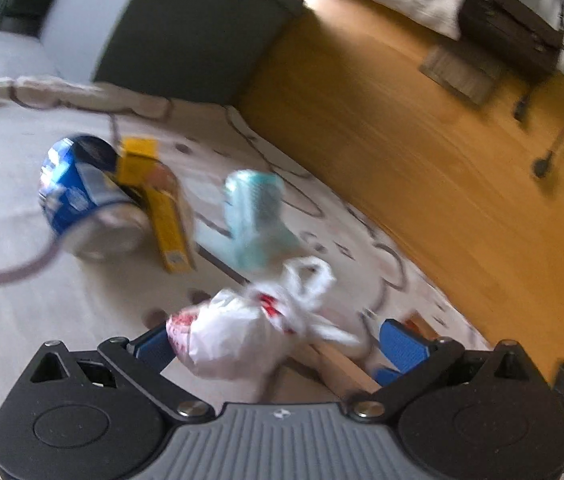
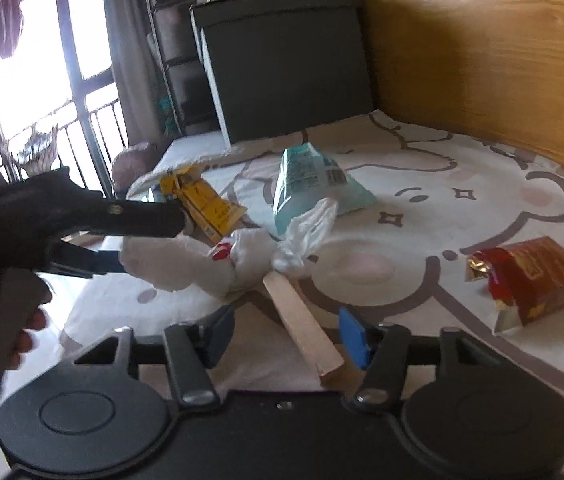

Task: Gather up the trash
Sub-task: 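Grasp the white plastic bag with left tool while right tool grasps wooden stick, then carry the white bag and wooden stick with both tools over the wastebasket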

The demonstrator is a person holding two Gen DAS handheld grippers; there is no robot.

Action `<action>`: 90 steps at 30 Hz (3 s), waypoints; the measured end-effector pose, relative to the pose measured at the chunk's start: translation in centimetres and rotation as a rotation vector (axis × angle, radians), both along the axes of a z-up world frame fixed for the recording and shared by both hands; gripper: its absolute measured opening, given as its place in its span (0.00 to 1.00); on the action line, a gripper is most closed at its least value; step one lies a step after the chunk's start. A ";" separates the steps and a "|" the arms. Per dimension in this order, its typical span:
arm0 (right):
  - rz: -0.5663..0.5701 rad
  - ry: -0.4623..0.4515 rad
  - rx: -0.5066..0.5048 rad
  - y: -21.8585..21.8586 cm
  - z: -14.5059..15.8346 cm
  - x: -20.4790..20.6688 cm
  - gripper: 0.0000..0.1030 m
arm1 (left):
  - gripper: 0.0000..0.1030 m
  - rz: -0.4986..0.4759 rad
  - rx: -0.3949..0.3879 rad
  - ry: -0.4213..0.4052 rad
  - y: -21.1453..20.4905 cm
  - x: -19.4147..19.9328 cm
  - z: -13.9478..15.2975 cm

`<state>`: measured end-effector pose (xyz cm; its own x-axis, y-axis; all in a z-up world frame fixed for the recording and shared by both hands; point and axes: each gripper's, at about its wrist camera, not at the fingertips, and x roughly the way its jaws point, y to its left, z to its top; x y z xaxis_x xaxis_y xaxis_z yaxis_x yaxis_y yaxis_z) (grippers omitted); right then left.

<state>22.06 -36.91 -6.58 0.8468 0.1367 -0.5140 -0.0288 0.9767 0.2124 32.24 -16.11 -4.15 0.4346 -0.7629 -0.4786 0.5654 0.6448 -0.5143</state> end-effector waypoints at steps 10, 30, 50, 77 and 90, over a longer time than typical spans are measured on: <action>-0.011 0.027 0.006 -0.5 0.1 -1.2 0.17 | 1.00 -0.109 0.119 0.013 -1.7 -2.8 0.9; 0.026 -0.013 0.133 -1.4 0.4 -5.5 0.15 | 0.91 -0.162 0.509 -0.095 -6.5 0.4 6.8; 0.035 -0.016 0.235 -2.6 -0.1 -5.7 0.15 | 0.59 -0.298 0.879 0.011 -11.9 3.5 2.8; -0.013 0.011 0.152 -1.8 0.7 -5.2 0.14 | 0.37 0.050 0.558 -0.123 -4.1 -5.9 4.0; -0.012 0.004 0.058 0.6 5.2 -6.5 0.14 | 0.37 0.156 0.510 -0.175 -0.7 -10.9 6.3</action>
